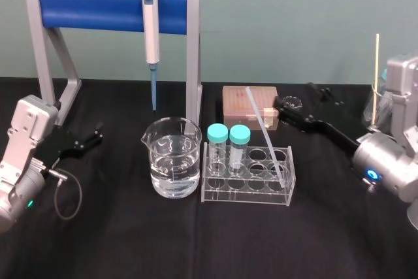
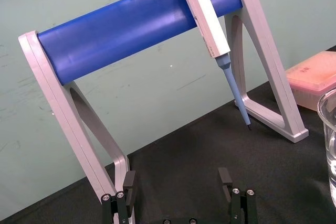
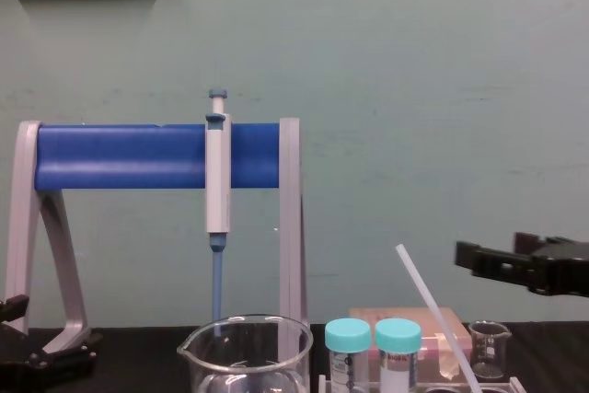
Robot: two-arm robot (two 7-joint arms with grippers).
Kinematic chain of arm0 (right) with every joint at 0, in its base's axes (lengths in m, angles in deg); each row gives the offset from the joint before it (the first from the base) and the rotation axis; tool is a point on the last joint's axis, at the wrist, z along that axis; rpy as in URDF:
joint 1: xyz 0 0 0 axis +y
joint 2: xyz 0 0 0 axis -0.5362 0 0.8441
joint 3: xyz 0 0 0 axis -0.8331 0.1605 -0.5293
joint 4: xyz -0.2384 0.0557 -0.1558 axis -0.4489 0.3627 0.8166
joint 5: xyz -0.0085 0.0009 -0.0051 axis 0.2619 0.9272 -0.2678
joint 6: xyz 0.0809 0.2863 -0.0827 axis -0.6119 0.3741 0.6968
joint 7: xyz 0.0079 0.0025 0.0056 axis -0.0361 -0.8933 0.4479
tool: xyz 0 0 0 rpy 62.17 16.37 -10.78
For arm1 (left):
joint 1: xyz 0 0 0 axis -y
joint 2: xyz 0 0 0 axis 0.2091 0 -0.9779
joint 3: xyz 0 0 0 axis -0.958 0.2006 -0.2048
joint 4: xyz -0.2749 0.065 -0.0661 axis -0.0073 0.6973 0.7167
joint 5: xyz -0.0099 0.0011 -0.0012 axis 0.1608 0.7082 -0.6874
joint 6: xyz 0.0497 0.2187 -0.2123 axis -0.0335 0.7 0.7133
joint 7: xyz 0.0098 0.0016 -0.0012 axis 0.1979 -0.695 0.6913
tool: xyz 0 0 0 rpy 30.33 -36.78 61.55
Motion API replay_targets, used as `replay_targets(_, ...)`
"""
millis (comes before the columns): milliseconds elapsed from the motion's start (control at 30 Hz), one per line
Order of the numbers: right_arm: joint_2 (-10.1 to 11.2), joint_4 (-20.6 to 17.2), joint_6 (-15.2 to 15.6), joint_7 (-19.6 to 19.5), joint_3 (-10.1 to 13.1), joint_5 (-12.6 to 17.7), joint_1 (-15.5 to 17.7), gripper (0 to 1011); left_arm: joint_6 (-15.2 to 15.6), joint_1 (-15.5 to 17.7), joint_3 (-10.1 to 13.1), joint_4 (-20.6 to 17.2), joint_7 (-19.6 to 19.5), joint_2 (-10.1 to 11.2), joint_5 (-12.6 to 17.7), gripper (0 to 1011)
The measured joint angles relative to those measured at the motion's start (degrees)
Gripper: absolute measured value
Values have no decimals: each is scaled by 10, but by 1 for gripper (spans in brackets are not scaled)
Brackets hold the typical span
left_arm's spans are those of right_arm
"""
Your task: Pick up the stirring rod with one hand, then place it down.
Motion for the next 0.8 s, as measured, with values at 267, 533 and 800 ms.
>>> replay_targets(267, -18, 21, 19, 40, -24, -20, -33, 1003, 0, 0, 0, 0, 0, 0, 0, 1000)
replay_targets(533, -33, 46, 40, 57, -38, -41, -60, 1003, 0, 0, 0, 0, 0, 0, 0, 1000)
replay_targets(800, -50, 73, 54, 58, -42, -55, -80, 1003, 0, 0, 0, 0, 0, 0, 0, 1000)
